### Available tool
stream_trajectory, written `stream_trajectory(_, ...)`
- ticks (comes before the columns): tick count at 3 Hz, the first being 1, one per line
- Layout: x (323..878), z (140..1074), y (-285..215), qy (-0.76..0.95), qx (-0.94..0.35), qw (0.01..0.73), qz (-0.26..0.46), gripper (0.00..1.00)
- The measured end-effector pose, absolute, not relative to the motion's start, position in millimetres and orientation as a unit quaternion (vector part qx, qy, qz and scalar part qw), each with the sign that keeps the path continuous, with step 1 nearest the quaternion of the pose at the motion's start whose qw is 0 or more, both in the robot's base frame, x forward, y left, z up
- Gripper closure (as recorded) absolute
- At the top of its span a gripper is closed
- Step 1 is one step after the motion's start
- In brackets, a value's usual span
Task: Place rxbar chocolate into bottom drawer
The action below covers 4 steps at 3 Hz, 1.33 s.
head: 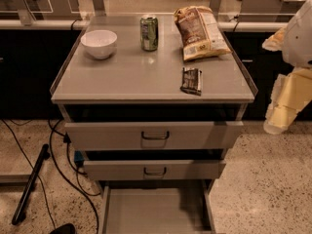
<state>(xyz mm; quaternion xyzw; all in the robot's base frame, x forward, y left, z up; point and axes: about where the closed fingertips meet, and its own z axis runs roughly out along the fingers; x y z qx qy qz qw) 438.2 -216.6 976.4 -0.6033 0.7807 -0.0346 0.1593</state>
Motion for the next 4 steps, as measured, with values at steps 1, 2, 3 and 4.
stream_trajectory(1,438,976,-217,0.781,-0.603,0.159,-0.035,0.0)
stream_trajectory(2,458,977,-209,0.786,-0.591,0.181,-0.021,0.0)
stream_trajectory(3,494,971,-193,0.79,-0.578,0.204,0.017,0.0)
stream_trajectory(4,527,966,-185,0.795,-0.565,0.217,0.046,0.0)
